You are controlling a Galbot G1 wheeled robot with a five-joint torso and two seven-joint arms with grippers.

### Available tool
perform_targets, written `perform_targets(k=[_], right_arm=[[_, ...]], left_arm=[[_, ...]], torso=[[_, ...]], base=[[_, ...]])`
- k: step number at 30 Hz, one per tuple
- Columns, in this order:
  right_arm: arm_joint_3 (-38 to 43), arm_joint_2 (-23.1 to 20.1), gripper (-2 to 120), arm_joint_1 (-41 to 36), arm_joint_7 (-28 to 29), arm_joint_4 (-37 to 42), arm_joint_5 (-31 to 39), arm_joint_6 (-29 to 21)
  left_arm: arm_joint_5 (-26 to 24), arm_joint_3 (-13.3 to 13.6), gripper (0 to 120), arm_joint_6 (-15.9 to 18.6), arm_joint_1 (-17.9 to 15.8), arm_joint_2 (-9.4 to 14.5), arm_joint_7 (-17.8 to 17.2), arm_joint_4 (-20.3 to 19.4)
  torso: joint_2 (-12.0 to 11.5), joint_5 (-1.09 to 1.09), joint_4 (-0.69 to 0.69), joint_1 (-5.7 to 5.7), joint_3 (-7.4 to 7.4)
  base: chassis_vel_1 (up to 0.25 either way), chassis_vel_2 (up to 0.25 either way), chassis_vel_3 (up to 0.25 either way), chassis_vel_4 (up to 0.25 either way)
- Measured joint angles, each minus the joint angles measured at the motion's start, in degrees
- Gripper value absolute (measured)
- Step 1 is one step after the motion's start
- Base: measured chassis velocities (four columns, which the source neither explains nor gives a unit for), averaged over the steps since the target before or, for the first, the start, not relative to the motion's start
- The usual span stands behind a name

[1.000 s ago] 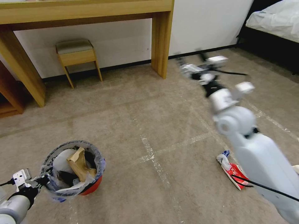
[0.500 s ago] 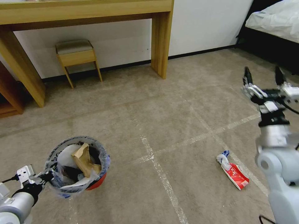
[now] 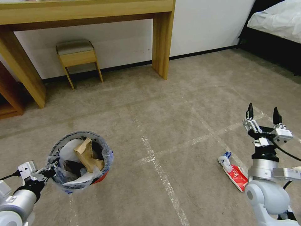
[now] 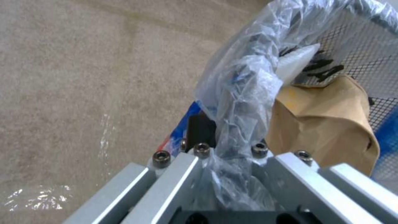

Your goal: Pick up the trash bin and place the garbage on the floor into it.

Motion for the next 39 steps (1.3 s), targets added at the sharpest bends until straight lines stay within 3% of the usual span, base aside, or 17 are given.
perform_targets(k=[13,39], right_arm=[[-0.3,0.4,100,0.1,-1.5,-1.0,-3.2,-0.4],[0.4,-0.4,99,-0.1,-1.4,-2.3,-3.5,-0.2]], left_arm=[[0.1,-1.1,1,-0.1,0.4,0.7,0.4,0.7],[0.5,-0.8,1,-0.1,0.0,-0.7,0.6,1.3]], torso=[[0.0,0.00,0.01,0.00,0.00],[0.0,0.01,0.00,0.01,0.00]], base=[[-0.012,-0.015,-0.016,-0.015],[-0.106,-0.111,-0.102,-0.104]])
